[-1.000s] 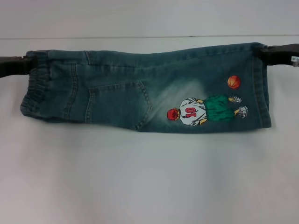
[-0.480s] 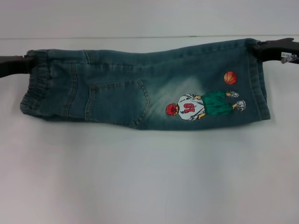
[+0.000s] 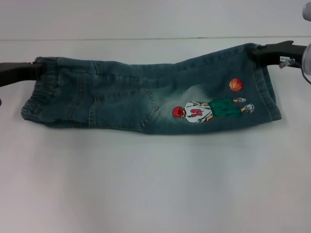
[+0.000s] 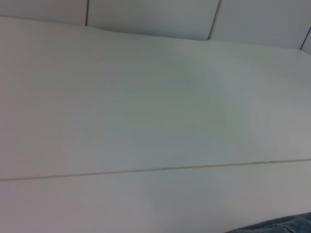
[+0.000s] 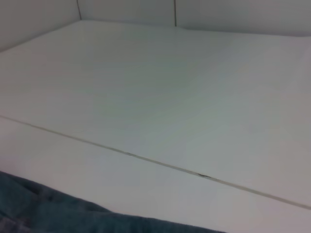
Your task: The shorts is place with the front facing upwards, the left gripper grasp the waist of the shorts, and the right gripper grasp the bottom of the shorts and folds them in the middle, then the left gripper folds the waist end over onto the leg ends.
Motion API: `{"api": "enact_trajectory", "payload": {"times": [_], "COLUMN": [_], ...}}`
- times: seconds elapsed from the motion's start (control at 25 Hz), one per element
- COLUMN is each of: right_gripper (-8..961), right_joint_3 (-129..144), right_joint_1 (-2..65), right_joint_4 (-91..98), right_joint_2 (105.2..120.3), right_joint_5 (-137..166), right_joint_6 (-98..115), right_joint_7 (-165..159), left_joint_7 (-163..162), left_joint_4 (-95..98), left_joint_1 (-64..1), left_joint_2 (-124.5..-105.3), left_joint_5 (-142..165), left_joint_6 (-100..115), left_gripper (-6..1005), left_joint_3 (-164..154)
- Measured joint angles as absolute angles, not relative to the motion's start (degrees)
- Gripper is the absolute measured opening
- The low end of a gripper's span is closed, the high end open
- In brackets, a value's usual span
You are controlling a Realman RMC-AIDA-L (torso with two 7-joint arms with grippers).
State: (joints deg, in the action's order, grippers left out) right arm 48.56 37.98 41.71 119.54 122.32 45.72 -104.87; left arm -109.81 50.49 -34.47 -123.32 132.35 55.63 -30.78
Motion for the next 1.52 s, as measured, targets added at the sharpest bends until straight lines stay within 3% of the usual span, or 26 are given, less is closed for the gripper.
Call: {"api": "enact_trajectory", "payload": {"times": [0.88, 1.08, 1.28, 1.52], "right_gripper": [44, 170, 378, 669], "right_joint_3": [49.43, 49.59, 49.59, 49.57], "right_joint_1": [38.85, 39.12, 39.08, 38.70], "right_joint_4": [40.01, 39.97, 39.81, 39.48], "right_joint_2": [119.80, 119.92, 119.90, 119.81], "right_joint_5": [122.08, 121.97, 121.81, 121.81], "right_joint_6": [42.88, 42.66, 42.55, 42.64], "right_joint_7": [-104.37, -104.48, -104.71, -104.78], "left_joint_7": [-110.04, -110.19, -110.56, -110.67], "left_joint_4": [49.44, 48.69, 47.52, 47.23], "left_joint_1": [-34.18, -34.50, -34.71, -34.90], "left_joint_2": [-123.67, -123.72, -123.78, -123.65], "left_joint_5": [132.16, 132.24, 132.13, 132.47], "left_joint_6": [53.82, 52.63, 49.80, 48.84], "left_gripper": [71, 97, 330, 463], "left_joint_3": [-32.60, -35.29, -37.11, -37.52]}}
